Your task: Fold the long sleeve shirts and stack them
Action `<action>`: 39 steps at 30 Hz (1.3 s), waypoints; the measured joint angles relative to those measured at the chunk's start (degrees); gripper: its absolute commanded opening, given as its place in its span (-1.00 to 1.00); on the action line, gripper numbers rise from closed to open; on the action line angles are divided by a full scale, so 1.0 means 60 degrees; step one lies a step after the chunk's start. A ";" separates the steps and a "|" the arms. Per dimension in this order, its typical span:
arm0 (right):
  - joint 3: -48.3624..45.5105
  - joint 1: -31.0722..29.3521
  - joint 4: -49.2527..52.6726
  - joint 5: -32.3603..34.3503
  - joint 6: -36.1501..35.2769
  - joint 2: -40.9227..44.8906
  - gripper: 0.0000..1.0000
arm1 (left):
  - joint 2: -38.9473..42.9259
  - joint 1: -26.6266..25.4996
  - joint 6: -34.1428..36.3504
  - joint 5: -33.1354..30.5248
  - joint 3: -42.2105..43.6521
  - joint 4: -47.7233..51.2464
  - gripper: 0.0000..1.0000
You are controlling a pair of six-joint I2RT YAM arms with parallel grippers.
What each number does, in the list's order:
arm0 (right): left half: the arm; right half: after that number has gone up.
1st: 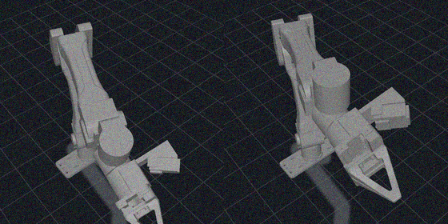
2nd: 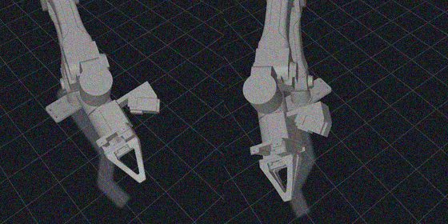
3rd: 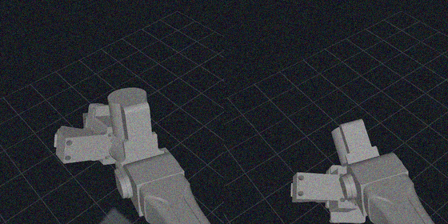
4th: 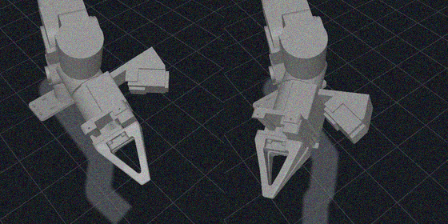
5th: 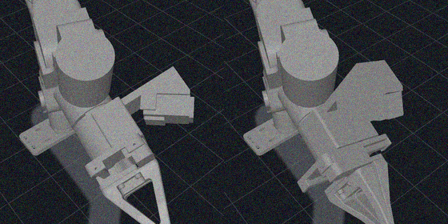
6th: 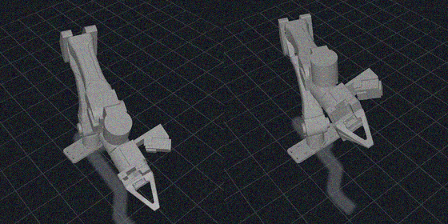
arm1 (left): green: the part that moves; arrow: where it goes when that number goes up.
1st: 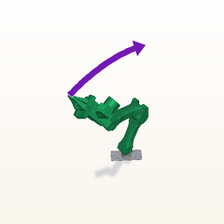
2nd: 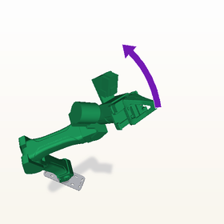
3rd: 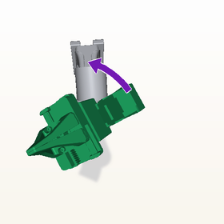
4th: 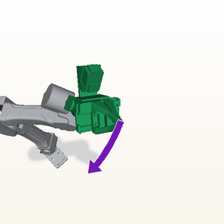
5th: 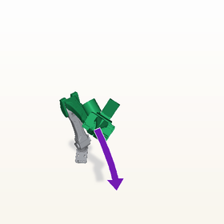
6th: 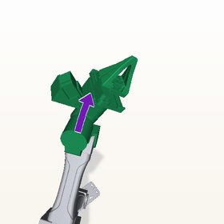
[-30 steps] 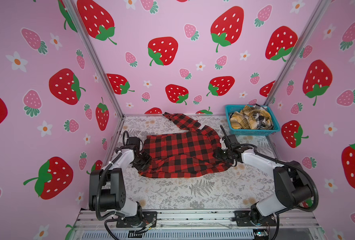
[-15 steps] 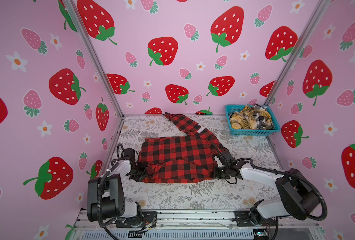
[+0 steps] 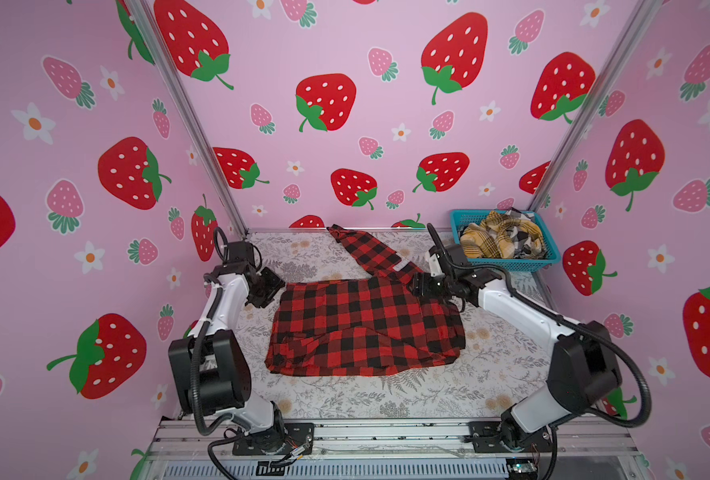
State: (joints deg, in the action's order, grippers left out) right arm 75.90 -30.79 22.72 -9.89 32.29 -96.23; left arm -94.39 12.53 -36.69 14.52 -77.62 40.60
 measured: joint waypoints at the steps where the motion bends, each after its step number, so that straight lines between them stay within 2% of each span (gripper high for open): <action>1: 0.0703 0.0160 0.0015 0.0066 -0.0211 -0.0623 0.58 | -0.0484 0.0000 0.0153 -0.0095 -0.0532 0.0044 0.36; 2: 0.1450 0.0313 0.0051 0.0091 -0.0444 -0.1290 0.58 | -0.0929 0.0000 0.0248 -0.0131 -0.0947 0.0080 0.44; 6: 0.4058 0.0707 0.0350 0.0208 -0.1275 -0.3748 0.58 | -0.2692 -0.0011 0.0699 -0.0124 -0.2146 0.0350 0.43; 11: 0.5610 0.0994 0.1013 0.0251 -0.1931 -0.5632 0.60 | -0.4226 -0.0222 0.0987 -0.0164 -0.3100 0.0962 0.32; 19: 0.6907 0.1053 0.1894 0.0259 -0.2452 -0.7100 0.51 | -0.5122 -0.0922 0.1096 -0.0113 -0.3971 0.1362 -0.28; 22: 0.7297 0.1053 0.2018 0.0313 -0.2597 -0.7344 0.26 | -0.5348 -0.0958 0.1122 -0.0106 -0.4051 0.1388 -0.63; 25: 0.7858 0.1049 0.2193 0.0346 -0.2714 -0.7748 -0.33 | -0.5395 -0.0947 0.1133 -0.0109 -0.4051 0.1435 -0.94; 26: 0.8043 0.1053 0.2226 0.0390 -0.2750 -0.7868 -0.48 | -0.5395 -0.0943 0.1169 -0.0135 -0.4054 0.1450 -1.00; 28: 0.8204 0.1053 0.2259 0.0433 -0.2769 -0.7992 -0.77 | -0.5395 -0.0933 0.1133 -0.0149 -0.4058 0.1450 -1.00; 30: 0.8222 0.1053 0.2295 0.0503 -0.2790 -0.8011 -0.98 | -0.5395 -0.0929 0.1151 -0.0175 -0.4058 0.1453 -1.00; 36: 0.8040 0.1100 0.2193 0.0692 -0.2827 -0.7887 -1.00 | -0.5359 -0.0929 0.1162 -0.0160 -0.4040 0.1413 -1.00; 39: 0.6827 0.1133 0.1756 0.0674 -0.2710 -0.7093 -1.00 | -0.5027 -0.0914 0.1158 -0.0076 -0.3730 0.1191 -1.00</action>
State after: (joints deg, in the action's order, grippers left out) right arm 116.86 -23.99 33.26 -5.85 16.03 -138.78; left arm -124.55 7.05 -29.74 14.06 -100.01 47.75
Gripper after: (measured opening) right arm 0.050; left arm 0.058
